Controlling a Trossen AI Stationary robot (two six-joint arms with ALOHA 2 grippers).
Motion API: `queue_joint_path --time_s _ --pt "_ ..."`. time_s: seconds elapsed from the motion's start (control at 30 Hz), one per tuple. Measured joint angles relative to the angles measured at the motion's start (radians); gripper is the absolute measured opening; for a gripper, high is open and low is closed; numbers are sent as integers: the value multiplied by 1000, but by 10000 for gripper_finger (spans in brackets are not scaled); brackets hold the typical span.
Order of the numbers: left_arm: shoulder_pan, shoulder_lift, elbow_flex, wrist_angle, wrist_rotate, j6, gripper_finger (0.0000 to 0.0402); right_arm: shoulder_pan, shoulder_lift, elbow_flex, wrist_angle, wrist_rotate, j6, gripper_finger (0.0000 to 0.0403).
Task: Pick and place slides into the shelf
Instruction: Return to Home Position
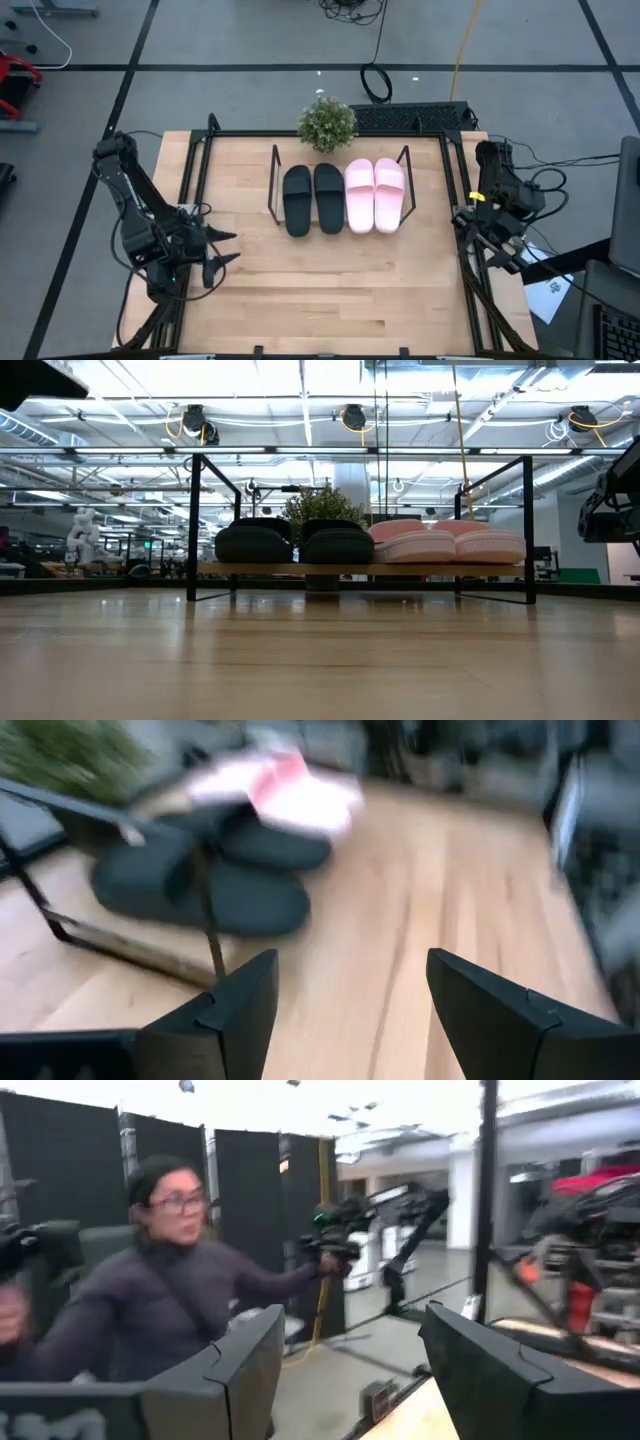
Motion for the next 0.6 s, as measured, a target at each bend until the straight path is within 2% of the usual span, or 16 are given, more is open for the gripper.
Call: queue_joint_path --time_s 0.1,0.17,0.23,0.27,0.33,0.4,0.47,0.53,0.6 --pt "24 0 0 23 199 126 253 0 0 0 -36 -138 45 226" --pt "46 -3 -12 105 247 236 253 0 0 0 -44 -242 34 226" --pt "77 -14 -51 270 270 433 253 0 0 0 -43 -289 7 226" --pt "99 -23 -79 380 297 544 253 0 0 0 -43 -291 -4 226" --pt "162 -53 -147 592 430 763 253 0 0 0 -54 -264 -2 226" --pt "244 -99 -227 702 595 858 253 -1 0 0 -60 -244 20 226" --pt "331 -164 -295 699 670 857 253 -1 0 0 -58 -251 23 226" --pt "401 -247 -336 656 677 861 253 0 0 0 -57 -252 35 226" --pt "447 -338 -346 643 693 936 253 0 0 0 -54 -252 51 226"
